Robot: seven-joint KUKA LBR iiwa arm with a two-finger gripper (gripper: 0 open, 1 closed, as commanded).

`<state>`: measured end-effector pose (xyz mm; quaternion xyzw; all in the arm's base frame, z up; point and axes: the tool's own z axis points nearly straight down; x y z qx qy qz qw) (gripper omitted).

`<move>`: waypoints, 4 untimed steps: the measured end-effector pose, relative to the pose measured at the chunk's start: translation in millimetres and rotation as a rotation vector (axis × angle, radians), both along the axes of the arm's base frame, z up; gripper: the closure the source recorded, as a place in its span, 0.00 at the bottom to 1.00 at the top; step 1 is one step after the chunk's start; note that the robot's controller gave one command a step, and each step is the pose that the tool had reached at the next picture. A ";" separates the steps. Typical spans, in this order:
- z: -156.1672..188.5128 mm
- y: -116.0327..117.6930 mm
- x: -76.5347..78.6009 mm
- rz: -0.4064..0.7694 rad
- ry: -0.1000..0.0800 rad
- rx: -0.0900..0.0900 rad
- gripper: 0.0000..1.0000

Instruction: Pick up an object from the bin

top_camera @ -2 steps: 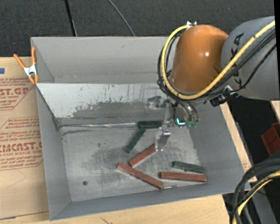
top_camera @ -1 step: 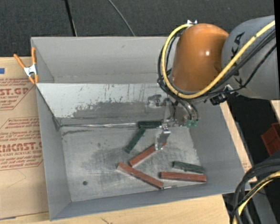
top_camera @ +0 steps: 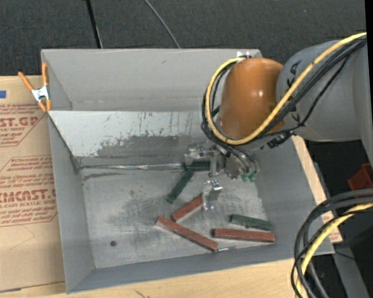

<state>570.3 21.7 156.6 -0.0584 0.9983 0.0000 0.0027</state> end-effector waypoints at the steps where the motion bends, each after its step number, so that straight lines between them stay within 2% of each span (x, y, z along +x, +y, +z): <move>1: -1.4 -20.0 18.9 0.122 0.004 0.000 0.00; 2: -29.1 -12.1 14.2 0.123 0.004 0.001 0.00; 3: -88.6 -20.4 24.2 0.216 0.005 0.001 0.00; 4: -82.9 -20.2 14.2 0.190 0.011 -0.003 1.00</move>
Offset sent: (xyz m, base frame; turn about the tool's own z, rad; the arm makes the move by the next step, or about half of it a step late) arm 0.0139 -0.0129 -0.0283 -0.1225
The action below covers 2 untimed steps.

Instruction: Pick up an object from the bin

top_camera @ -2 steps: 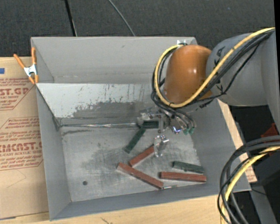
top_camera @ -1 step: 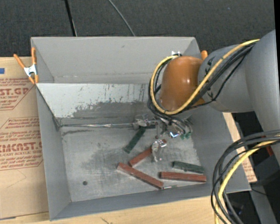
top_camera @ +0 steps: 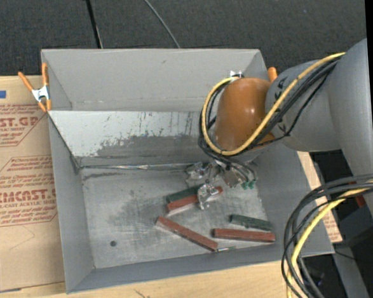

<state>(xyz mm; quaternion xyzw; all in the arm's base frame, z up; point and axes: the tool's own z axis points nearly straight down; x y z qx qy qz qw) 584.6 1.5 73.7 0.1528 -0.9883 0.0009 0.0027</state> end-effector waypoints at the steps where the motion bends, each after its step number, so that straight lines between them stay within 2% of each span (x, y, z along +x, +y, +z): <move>1: 0.0 0.0 0.1 0.000 0.000 0.000 1.00; 2: 7.5 0.4 -0.4 -0.001 -0.005 0.002 1.00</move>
Offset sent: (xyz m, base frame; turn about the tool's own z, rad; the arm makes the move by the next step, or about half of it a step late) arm -0.0001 -0.0001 0.0245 0.0000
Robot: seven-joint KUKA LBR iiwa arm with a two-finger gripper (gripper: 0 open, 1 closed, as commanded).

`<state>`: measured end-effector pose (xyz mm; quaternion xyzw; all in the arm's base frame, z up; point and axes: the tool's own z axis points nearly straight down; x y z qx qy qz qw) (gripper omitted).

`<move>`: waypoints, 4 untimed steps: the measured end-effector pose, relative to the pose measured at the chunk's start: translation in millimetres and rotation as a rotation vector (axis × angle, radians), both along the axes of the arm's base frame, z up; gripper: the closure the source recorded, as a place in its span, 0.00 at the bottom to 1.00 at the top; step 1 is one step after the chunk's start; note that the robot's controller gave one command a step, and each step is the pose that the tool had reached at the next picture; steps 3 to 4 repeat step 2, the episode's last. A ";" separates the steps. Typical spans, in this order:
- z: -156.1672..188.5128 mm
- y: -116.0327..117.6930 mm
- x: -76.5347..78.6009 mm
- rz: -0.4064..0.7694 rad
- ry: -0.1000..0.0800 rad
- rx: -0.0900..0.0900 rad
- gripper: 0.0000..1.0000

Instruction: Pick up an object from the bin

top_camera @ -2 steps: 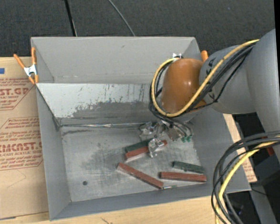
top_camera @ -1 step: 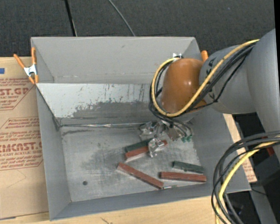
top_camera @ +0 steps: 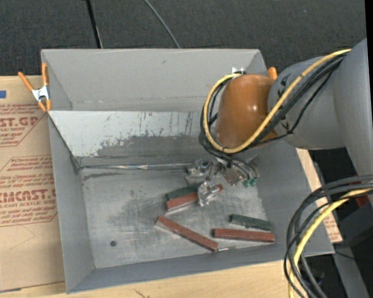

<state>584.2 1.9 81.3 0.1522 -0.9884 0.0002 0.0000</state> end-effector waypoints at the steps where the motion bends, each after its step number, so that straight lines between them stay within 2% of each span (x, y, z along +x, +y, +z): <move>1: 8.4 0.5 0.6 0.001 -0.003 0.001 1.00; 2: 27.8 0.8 -1.7 0.000 0.005 0.001 1.00; 4: 27.8 0.8 -1.7 0.000 0.005 0.001 1.00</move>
Offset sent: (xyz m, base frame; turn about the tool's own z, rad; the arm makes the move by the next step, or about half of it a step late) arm 0.0000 0.0002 0.0610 0.0000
